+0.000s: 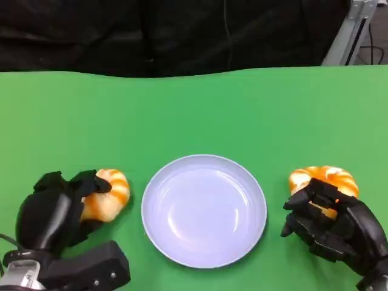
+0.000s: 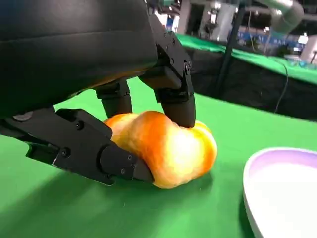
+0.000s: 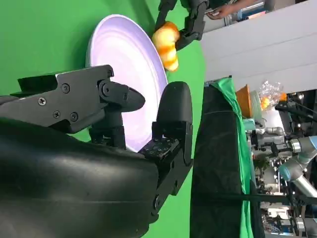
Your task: Grasp the bread from the table and place it into the plate.
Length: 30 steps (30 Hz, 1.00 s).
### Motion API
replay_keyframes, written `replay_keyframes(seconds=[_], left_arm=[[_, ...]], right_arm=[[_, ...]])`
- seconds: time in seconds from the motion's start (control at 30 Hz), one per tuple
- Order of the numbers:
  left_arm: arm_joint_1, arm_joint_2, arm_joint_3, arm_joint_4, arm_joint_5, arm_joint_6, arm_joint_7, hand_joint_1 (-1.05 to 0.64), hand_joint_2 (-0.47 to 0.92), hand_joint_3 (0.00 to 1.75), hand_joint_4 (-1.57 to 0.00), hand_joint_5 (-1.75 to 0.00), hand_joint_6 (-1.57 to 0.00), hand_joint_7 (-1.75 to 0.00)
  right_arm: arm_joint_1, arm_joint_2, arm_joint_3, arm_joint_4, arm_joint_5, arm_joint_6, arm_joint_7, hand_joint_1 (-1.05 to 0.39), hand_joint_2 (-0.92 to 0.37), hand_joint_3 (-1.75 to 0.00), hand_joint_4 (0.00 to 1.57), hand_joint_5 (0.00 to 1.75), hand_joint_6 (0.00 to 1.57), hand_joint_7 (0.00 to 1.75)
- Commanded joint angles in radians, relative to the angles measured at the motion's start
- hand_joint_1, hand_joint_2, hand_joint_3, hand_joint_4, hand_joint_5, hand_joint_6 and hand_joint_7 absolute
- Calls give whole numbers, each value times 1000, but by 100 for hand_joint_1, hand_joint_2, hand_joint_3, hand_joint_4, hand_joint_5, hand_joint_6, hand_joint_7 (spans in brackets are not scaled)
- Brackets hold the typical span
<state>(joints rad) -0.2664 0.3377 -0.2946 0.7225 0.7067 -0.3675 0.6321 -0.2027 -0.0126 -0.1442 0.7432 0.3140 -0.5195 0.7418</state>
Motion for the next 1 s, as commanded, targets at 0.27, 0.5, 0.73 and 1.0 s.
replay_keyframes(seconds=[0.27,0.5,0.73,1.0], left_arm=[[9,17,-6,-38,34,-1,126,-8,92,22,-49,-156,-64,-119],[33,29,-4,-98,49,1,140,-8,92,22,-50,-154,-64,-116],[105,46,11,-308,76,-10,136,-8,92,19,-59,-137,-70,-105],[131,41,18,-377,92,4,114,-8,92,16,-60,-135,-70,-106]], right_arm=[[-2,-11,-5,-3,2,-6,-6,2,-86,-56,51,165,59,117],[-3,-12,-3,-3,1,-2,-9,3,-86,-57,51,164,59,118],[-2,-10,-1,-7,2,-1,-8,4,-86,-58,50,166,58,119],[-1,-11,1,-11,3,7,-10,4,-86,-58,49,166,58,120]])
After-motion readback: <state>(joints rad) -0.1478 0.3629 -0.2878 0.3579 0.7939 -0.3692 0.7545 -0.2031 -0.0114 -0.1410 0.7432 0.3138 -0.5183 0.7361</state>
